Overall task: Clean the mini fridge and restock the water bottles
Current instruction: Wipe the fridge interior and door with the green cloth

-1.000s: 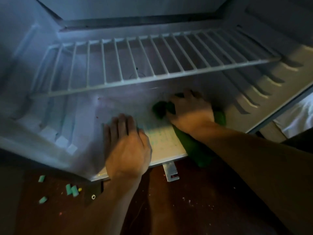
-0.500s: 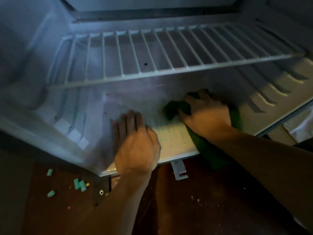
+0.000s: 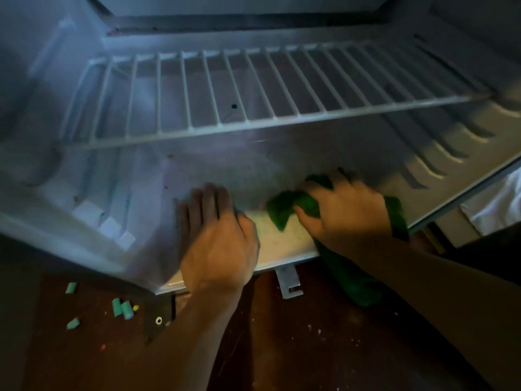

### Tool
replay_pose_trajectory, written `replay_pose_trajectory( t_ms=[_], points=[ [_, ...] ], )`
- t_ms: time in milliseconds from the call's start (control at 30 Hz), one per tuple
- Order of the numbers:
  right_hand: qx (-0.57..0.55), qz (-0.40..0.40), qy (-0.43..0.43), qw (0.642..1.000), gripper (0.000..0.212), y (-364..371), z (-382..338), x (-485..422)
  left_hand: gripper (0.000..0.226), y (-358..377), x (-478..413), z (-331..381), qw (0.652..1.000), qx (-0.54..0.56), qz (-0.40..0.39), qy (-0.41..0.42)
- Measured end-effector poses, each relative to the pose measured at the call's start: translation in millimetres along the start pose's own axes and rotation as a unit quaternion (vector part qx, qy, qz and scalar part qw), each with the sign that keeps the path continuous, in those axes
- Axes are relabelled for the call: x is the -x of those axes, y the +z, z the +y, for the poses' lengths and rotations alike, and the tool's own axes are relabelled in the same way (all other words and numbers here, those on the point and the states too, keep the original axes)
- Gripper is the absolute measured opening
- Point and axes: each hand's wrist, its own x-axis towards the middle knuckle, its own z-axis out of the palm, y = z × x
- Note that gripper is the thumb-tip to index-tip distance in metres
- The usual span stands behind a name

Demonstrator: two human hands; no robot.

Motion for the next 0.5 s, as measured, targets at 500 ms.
replay_pose_trajectory(
  t_ms=[500],
  points=[
    [-0.033,-0.056,-0.12,0.991,0.045,-4,3,-8,0.057,3,-3,-1,0.999,-0.02,-0.023,0.014]
  ],
)
